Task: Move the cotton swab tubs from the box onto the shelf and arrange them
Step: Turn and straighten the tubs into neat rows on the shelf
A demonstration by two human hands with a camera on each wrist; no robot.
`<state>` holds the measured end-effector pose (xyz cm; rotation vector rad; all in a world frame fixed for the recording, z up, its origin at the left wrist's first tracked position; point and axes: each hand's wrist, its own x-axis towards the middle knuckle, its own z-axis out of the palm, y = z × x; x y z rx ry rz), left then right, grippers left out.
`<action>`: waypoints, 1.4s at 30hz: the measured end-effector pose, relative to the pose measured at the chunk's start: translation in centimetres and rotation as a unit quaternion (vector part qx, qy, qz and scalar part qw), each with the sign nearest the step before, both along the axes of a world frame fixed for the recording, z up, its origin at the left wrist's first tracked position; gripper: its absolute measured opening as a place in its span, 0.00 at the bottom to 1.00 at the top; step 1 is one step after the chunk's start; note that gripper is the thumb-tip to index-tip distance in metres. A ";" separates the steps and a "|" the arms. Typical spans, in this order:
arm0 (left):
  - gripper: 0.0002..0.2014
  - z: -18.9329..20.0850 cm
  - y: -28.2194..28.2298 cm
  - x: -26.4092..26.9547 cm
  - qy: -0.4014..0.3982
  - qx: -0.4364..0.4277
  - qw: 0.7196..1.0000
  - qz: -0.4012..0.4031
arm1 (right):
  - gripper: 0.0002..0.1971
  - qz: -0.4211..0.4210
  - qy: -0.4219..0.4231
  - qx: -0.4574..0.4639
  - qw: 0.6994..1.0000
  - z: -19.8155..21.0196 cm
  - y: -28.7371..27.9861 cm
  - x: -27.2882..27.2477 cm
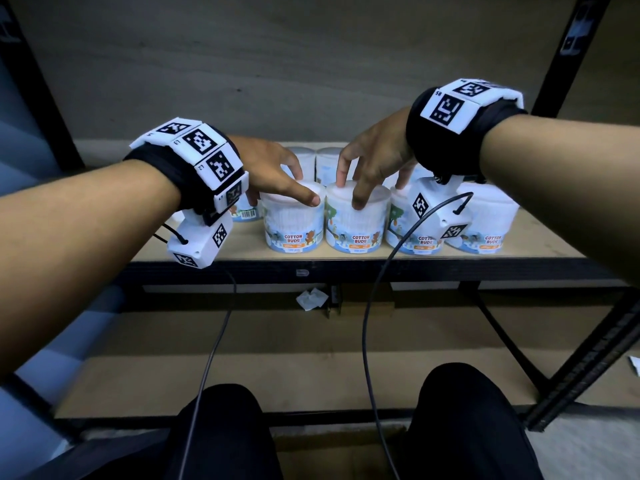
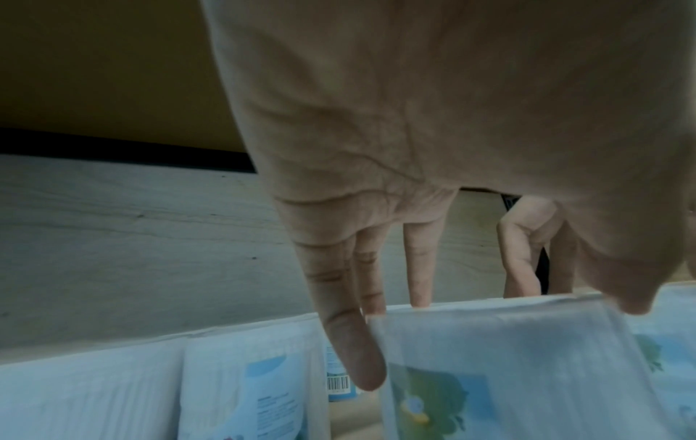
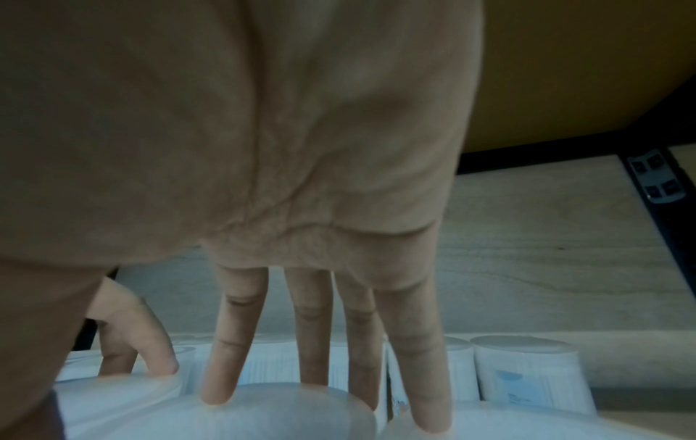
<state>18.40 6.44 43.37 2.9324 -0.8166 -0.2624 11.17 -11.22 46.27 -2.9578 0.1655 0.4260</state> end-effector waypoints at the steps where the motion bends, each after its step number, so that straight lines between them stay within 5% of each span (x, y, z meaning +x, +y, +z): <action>1: 0.38 0.0 0.0 0.0 -0.001 0.000 1.000 -0.002 | 0.25 0.000 -0.002 -0.002 1.000 0.0 0.0 0.0; 9: 0.45 0.1 0.8 0.7 -0.016 -0.021 1.000 -0.001 | 0.24 -0.006 -0.001 0.009 1.000 0.6 -0.3 0.0; 13: 0.33 0.8 3.6 1.7 -0.056 -0.065 0.996 0.008 | 0.24 -0.011 -0.044 0.016 0.999 1.7 -0.2 0.8; 17: 0.31 0.6 7.1 3.9 -0.133 -0.012 0.991 0.020 | 0.23 -0.008 -0.070 0.039 0.997 2.0 1.1 2.4; 24: 0.36 -0.5 11.1 6.6 -0.158 0.026 0.985 0.061 | 0.36 0.041 -0.091 0.046 0.994 1.4 6.0 6.2; 33: 0.44 -0.8 12.5 8.9 -0.128 0.049 0.987 0.083 | 0.40 0.102 -0.122 0.015 0.987 0.6 11.2 9.9; 42: 0.35 -1.0 11.8 10.2 -0.105 0.062 0.989 0.080 | 0.32 0.136 -0.081 -0.054 0.986 -0.9 14.1 12.4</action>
